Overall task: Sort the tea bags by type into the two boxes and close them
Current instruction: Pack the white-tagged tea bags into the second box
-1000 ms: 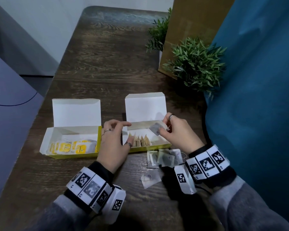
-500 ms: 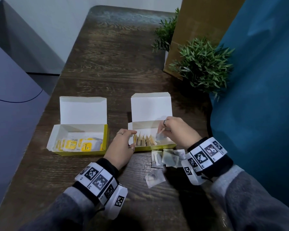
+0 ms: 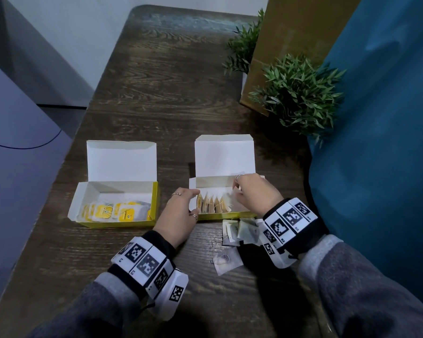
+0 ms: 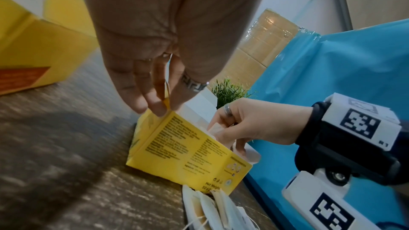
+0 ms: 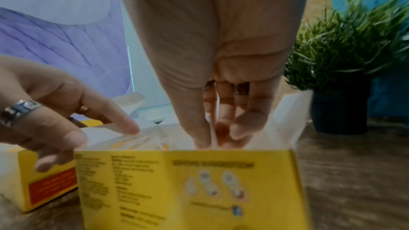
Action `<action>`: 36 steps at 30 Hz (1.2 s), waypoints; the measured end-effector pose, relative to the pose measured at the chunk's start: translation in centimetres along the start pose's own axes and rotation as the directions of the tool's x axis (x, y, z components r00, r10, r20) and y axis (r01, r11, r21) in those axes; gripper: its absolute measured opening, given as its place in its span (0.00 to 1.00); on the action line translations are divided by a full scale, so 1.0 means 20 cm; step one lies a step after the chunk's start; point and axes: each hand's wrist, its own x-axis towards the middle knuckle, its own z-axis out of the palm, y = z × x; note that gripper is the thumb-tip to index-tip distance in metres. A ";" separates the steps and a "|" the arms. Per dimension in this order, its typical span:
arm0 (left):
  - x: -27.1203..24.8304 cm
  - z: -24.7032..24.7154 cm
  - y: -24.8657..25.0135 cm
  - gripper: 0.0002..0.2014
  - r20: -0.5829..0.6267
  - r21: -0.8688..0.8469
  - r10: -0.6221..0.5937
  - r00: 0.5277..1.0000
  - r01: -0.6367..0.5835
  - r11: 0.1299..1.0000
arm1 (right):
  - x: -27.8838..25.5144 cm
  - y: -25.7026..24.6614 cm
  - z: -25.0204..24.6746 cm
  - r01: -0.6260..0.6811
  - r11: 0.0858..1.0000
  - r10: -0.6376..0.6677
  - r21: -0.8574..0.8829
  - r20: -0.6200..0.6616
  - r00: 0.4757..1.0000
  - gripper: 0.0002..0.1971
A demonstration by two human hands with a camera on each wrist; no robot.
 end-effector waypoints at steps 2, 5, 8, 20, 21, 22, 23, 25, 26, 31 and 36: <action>0.00 0.00 0.00 0.24 -0.003 0.001 0.004 1.000 -0.004 1.000 | 0.02 -0.01 0.03 -0.031 0.995 0.023 0.093 0.085 0.996 0.09; 0.00 0.00 0.00 0.24 -0.007 0.005 0.003 1.000 -0.003 1.000 | 0.02 -0.03 0.05 -0.018 0.982 -0.008 0.188 0.138 0.990 0.13; 0.00 -0.01 0.00 0.24 -0.007 0.011 -0.002 1.000 0.002 1.000 | 0.01 -0.02 0.07 -0.008 0.973 -0.025 0.229 0.141 0.990 0.18; -0.04 -0.01 -0.02 0.17 -0.172 -0.066 0.032 0.985 -0.044 0.997 | -0.19 0.11 0.04 0.041 0.768 0.034 0.639 -0.106 0.994 0.11; -0.05 -0.02 -0.01 0.13 -0.215 -0.051 0.087 0.973 -0.100 0.994 | -0.22 0.13 0.04 0.071 0.736 0.042 0.673 -0.151 0.988 0.10; -0.07 -0.02 -0.01 0.09 -0.234 -0.037 0.158 0.959 -0.172 0.984 | -0.25 0.15 0.03 0.091 0.713 0.057 0.695 -0.188 0.981 0.10; -0.09 -0.03 -0.01 0.06 -0.217 -0.020 0.236 0.947 -0.246 0.969 | -0.27 0.18 0.03 0.100 0.702 0.086 0.705 -0.223 0.971 0.09; -0.13 -0.01 -0.02 0.06 -0.102 0.023 0.350 0.931 -0.350 0.937 | -0.33 0.24 0.06 0.107 0.698 0.186 0.708 -0.324 0.928 0.08; -0.16 0.01 -0.02 0.07 -0.021 0.050 0.363 0.931 -0.362 0.931 | -0.35 0.26 0.08 0.105 0.704 0.247 0.702 -0.381 0.891 0.08; -0.24 0.15 -0.01 0.20 0.348 0.281 0.181 0.920 -0.286 0.916 | -0.40 0.33 0.28 -0.031 0.810 0.177 0.586 -0.194 0.965 0.05; -0.25 0.28 -0.01 0.27 0.376 0.337 0.040 0.926 -0.177 0.925 | -0.39 0.30 0.42 -0.147 0.882 0.166 0.447 -0.005 0.986 0.14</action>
